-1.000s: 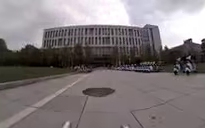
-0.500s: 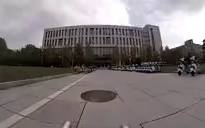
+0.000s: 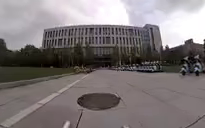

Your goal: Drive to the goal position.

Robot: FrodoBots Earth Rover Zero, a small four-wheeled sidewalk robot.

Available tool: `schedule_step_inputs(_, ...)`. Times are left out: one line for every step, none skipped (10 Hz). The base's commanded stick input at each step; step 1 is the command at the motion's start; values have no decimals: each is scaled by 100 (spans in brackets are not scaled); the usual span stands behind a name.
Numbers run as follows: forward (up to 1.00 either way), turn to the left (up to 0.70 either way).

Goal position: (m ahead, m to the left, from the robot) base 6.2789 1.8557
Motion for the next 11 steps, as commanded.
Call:
schedule_step_inputs(70,0)
schedule_step_inputs(70,0)
schedule_step_inputs(70,0)
schedule_step_inputs(70,0)
schedule_step_inputs(70,0)
schedule_step_inputs(70,0)
schedule_step_inputs(70,0)
schedule_step_inputs(70,0)
schedule_step_inputs(70,0)
schedule_step_inputs(70,0)
schedule_step_inputs(70,0)
